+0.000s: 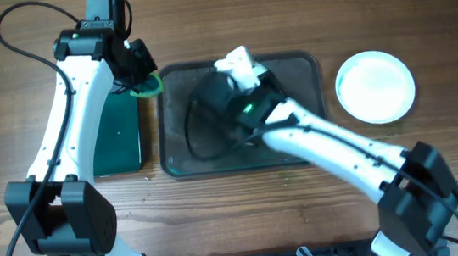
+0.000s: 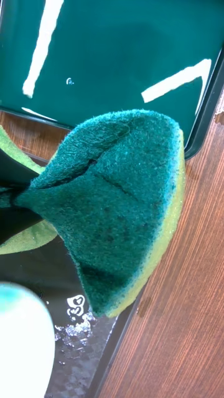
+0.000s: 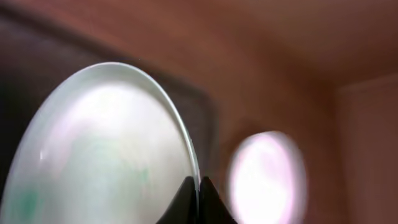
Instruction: Clean dirty plates on tray and stack at the side
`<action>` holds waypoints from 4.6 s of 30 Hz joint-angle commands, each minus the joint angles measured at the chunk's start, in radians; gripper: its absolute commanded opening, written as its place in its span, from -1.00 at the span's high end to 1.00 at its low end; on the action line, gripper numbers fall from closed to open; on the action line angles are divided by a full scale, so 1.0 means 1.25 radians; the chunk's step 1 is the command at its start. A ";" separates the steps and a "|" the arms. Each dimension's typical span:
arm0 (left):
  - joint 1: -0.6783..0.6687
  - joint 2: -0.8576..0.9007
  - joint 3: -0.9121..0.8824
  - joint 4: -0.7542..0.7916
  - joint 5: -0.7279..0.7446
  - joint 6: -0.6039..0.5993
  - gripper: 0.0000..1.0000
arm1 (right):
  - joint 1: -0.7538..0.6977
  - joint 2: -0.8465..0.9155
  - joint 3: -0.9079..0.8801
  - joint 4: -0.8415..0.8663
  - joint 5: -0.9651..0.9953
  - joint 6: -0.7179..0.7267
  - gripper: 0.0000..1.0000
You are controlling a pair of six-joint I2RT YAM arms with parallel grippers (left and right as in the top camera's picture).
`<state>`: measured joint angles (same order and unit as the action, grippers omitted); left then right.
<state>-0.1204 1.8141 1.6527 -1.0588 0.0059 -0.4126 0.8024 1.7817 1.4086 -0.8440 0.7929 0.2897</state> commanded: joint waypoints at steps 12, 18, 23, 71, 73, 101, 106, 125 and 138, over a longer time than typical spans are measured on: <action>0.001 0.001 0.003 -0.004 0.001 0.013 0.92 | -0.331 0.084 -0.110 0.081 -0.782 0.000 0.92; 0.001 0.001 0.003 -0.003 0.001 0.013 0.92 | -0.340 0.150 -0.112 0.071 -0.845 0.002 0.58; 0.002 0.001 0.003 -0.003 0.001 0.013 0.92 | -0.368 0.194 -0.105 0.076 -0.914 -0.021 0.74; 0.221 0.009 -0.158 0.010 -0.001 0.328 0.92 | -0.680 -0.089 0.095 -0.170 -0.797 -0.107 -0.53; 0.221 0.030 -0.225 0.081 -0.003 0.328 0.92 | -0.659 -0.089 0.095 -0.172 -0.797 -0.117 -0.54; 0.188 -0.210 -0.045 -0.019 0.004 0.345 -1.00 | -0.650 -0.669 0.219 -0.403 -0.749 -0.190 -1.00; 0.188 -0.210 -0.045 -0.019 0.004 0.345 -1.00 | -0.650 -0.737 -0.009 -0.094 -0.703 -0.248 -0.99; 0.188 -0.210 -0.045 -0.019 0.004 0.345 -1.00 | -0.650 -1.423 -1.123 0.686 -0.797 -0.192 -1.00; 0.188 -0.210 -0.045 -0.019 0.004 0.345 -1.00 | -0.650 -1.412 -1.123 0.687 -0.797 -0.188 -1.00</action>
<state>0.1158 1.5482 1.5925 -1.0840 0.0059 0.0082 -0.0135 0.0174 0.0063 0.0101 -0.1909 0.0406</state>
